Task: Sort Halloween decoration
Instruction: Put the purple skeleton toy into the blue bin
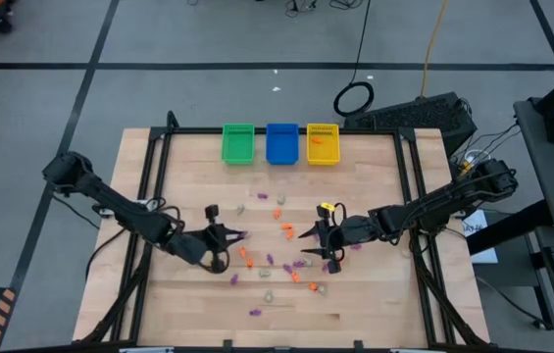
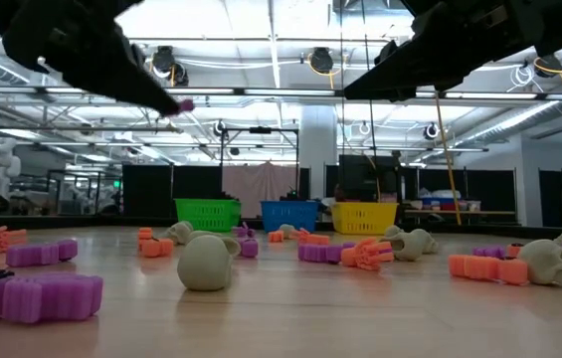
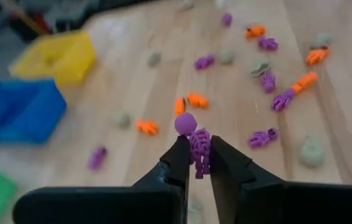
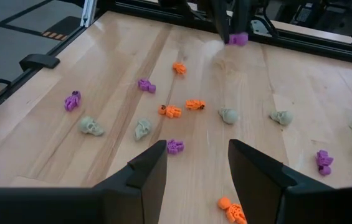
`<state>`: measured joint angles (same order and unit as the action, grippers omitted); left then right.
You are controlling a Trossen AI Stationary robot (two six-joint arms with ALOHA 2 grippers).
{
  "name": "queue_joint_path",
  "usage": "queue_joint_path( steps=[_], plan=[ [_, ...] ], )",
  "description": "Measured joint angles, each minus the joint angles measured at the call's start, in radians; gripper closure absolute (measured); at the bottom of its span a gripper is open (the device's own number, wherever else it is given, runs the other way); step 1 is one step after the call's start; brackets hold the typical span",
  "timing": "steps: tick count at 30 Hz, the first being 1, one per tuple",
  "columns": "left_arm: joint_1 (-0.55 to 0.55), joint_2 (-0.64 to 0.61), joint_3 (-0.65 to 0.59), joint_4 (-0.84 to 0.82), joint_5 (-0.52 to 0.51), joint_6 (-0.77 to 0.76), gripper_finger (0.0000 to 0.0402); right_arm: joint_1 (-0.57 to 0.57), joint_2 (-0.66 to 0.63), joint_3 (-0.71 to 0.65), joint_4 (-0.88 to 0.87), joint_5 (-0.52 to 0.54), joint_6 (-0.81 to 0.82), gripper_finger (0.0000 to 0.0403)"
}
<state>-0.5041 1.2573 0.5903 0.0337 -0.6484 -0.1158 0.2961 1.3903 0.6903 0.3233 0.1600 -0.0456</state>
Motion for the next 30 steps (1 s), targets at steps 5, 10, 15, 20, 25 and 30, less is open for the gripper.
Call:
queue_joint_path(
  steps=[5, 10, 15, 20, 25, 30],
  plan=[
    [0.0, -0.012, 0.008, 0.044, -0.002, 0.331, 0.0362, 0.0, 0.0, 0.0, -0.001, 0.0, 0.0, 0.0243],
    [0.0, -0.012, 0.009, 0.058, -0.008, 0.638, 0.0362, 0.0, 0.0, 0.0, -0.004, 0.0, 0.0, 0.0243],
    [0.0, -0.012, 0.009, 0.056, -0.024, 0.805, 0.0362, 0.0, 0.0, 0.0, -0.009, 0.0, 0.005, 0.0243],
    [0.0, -0.012, 0.009, 0.056, -0.068, 0.932, 0.0362, 0.0, 0.0, 0.0, -0.013, 0.0, 0.006, 0.0243],
    [0.0, -0.012, 0.009, 0.055, -0.112, 1.059, 0.0362, 0.0, 0.0, 0.0, -0.014, 0.0, 0.007, 0.0243],
    [0.0, -0.012, 0.009, 0.055, -0.121, 1.151, 0.0362, 0.0, 0.0, 0.0, -0.014, 0.0, 0.007, 0.0243]
  ],
)
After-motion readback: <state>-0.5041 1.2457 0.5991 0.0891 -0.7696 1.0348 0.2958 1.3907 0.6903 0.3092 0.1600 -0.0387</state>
